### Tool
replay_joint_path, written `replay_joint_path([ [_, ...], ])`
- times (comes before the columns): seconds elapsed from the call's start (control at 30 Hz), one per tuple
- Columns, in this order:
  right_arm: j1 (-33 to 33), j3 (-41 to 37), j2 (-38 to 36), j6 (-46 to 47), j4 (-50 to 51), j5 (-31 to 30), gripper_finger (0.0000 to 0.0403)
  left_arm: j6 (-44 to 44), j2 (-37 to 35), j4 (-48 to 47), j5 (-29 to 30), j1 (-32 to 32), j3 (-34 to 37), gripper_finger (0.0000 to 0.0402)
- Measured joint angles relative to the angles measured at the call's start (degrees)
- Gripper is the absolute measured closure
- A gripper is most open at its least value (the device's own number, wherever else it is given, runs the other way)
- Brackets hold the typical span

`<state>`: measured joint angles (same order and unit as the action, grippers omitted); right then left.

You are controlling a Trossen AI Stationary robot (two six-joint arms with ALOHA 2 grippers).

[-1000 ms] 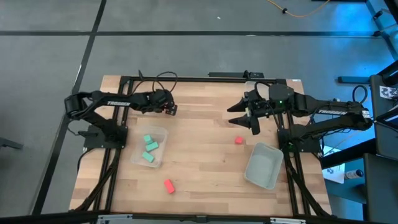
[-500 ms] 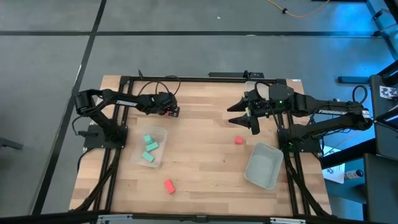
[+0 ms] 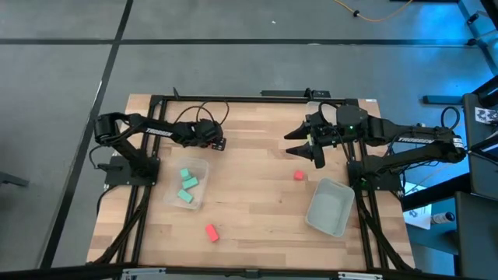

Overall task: Sort & place blocks by color
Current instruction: Put the top left orange block into the gray bin

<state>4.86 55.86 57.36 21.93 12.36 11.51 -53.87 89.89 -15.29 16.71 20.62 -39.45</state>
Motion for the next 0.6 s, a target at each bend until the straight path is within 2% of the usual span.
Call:
replay_joint_path([
  [0.2,0.0,0.0,0.0,0.0,0.0,0.0,0.0114,0.0,0.0,-2.3,0.9,-1.2,0.0,0.0212],
  [0.43,0.0,0.0,0.0,0.0,0.0,0.0,0.0114,0.2,0.0,-2.9,0.7,-1.2,-0.1,0.0289],
  [0.6,0.0,0.0,0.0,0.0,0.0,0.0,0.0114,2.2,-1.0,-2.9,-1.7,-1.2,-0.1,0.0291],
])
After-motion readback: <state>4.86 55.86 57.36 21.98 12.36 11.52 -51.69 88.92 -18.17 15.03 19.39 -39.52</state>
